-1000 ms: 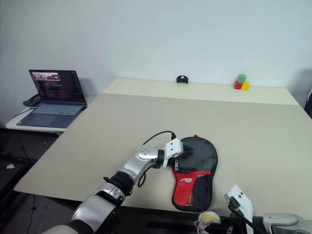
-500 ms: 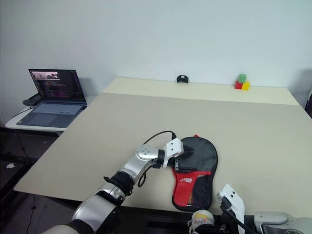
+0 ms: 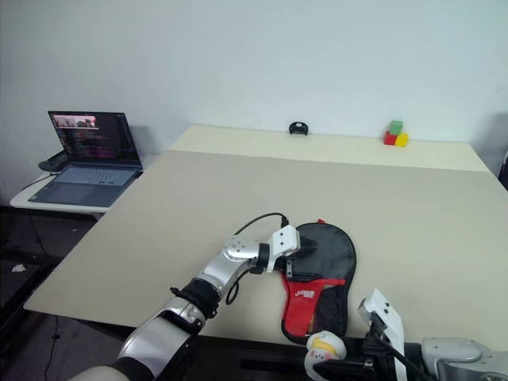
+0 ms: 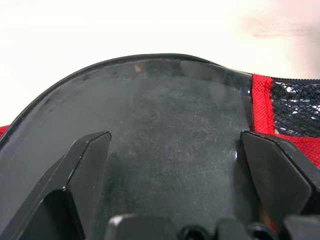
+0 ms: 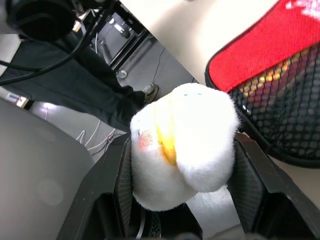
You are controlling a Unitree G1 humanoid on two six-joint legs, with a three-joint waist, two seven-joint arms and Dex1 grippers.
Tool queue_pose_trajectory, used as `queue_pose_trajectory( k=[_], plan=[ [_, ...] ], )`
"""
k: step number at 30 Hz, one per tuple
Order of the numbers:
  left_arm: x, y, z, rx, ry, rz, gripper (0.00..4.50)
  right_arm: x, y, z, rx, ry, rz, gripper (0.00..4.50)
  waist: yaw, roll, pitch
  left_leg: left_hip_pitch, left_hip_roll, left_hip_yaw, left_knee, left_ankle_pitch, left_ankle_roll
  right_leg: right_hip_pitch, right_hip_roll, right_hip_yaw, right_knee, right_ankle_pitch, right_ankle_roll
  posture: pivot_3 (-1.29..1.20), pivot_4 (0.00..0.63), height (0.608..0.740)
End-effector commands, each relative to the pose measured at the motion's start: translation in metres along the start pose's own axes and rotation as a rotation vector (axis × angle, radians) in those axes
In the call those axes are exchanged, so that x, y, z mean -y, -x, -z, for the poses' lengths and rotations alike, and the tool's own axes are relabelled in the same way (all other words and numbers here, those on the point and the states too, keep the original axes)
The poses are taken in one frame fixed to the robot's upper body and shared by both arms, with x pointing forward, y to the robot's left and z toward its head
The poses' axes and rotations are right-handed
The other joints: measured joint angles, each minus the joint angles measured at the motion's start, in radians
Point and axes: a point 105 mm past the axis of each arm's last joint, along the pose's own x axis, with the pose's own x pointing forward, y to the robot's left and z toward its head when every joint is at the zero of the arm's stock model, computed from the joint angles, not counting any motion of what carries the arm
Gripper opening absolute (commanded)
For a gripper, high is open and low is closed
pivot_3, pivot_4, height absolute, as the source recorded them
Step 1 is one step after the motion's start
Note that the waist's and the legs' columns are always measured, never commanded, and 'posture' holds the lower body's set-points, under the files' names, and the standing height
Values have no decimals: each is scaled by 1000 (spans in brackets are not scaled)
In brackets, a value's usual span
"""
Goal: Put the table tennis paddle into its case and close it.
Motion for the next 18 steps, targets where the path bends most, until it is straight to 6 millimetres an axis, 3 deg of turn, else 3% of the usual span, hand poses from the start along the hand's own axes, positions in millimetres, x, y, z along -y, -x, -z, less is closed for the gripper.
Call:
queue_pose_trajectory(
  k=[1,8,11,15,18],
  plan=[
    [28,-1,58,-218,92,51,4500,-11,3,-11,34,73,-45,2650,2,0,0,-1,0,0,0,0,0,0,0,0,-2,1,1,0,150,740],
    [29,-2,58,-218,88,57,4500,-9,6,-22,80,97,-50,2650,9,0,0,-3,-2,0,0,-2,4,0,-2,0,-5,2,3,0,150,740],
    [29,-2,58,-218,88,57,4500,-6,6,-24,99,65,-53,3268,11,0,0,-3,-2,0,0,-2,4,0,-2,0,-5,2,2,0,150,740],
    [29,-2,58,-219,88,58,4500,-4,8,-31,111,91,-41,4445,11,0,0,-3,-2,0,0,-2,4,0,-2,0,-6,2,2,0,150,740],
    [29,-2,58,-217,87,58,4500,-2,9,-38,134,108,-44,4445,11,0,0,-3,-2,1,0,-2,4,0,-2,0,-6,2,2,0,150,740]
  ],
)
